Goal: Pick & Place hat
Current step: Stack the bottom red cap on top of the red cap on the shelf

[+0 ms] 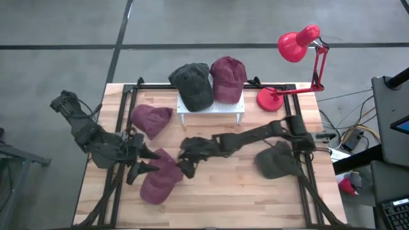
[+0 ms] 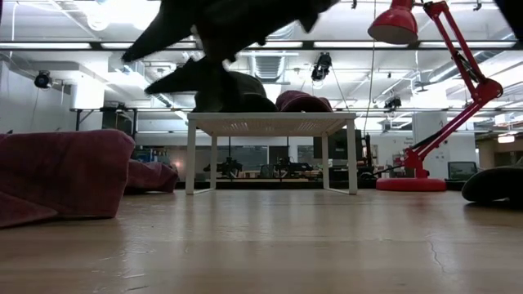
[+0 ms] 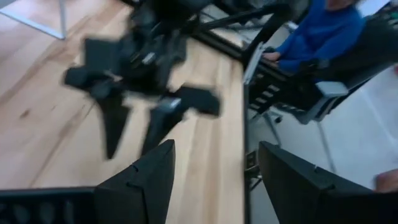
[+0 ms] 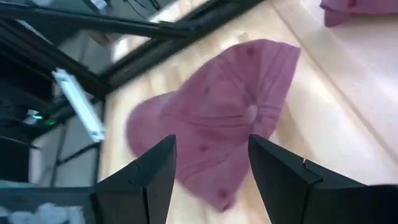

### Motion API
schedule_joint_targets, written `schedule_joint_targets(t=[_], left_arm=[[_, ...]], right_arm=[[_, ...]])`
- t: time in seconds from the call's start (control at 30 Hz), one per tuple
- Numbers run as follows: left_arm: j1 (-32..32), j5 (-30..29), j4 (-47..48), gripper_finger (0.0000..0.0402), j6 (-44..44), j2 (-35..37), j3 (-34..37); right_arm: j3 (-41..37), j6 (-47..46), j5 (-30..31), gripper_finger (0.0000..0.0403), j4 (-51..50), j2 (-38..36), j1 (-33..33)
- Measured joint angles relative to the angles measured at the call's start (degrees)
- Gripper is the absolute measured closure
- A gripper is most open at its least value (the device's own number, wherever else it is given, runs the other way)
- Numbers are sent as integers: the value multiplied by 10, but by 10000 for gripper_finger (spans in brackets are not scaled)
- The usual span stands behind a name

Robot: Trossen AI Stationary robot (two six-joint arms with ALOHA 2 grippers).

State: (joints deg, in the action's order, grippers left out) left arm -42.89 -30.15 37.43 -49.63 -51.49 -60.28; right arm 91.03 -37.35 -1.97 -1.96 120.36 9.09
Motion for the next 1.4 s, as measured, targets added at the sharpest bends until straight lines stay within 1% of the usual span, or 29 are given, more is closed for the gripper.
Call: schedule_joint_targets(t=[0.07,0.2,0.37,0.53,0.63,0.73,0.9,1.1,1.27,1.4], left_arm=[[-7,-4,-5,179,1,7,-5],[-27,-35,-7,179,4,23,-9],[-39,-45,-5,179,13,38,-9],[-40,-45,-4,179,15,38,-8],[-41,-45,-4,179,15,38,-8],[-43,-44,-5,179,14,38,-8],[-46,-43,-5,179,14,37,-8],[-47,-42,-4,179,14,37,-3],[-47,-42,-5,179,14,36,-3],[-47,-42,-5,179,14,36,-3]], right_arm=[[49,16,-4,209,-43,32,-7],[140,56,-9,209,-106,95,-9],[256,97,-8,209,-187,164,-8],[345,133,31,209,-284,227,-9],[381,149,34,209,-298,251,-9],[399,151,32,209,-300,262,-6],[406,166,30,209,-309,265,-4],[408,177,41,209,-359,262,-5],[425,192,84,209,-371,257,-2],[426,194,106,209,-371,257,-2]])
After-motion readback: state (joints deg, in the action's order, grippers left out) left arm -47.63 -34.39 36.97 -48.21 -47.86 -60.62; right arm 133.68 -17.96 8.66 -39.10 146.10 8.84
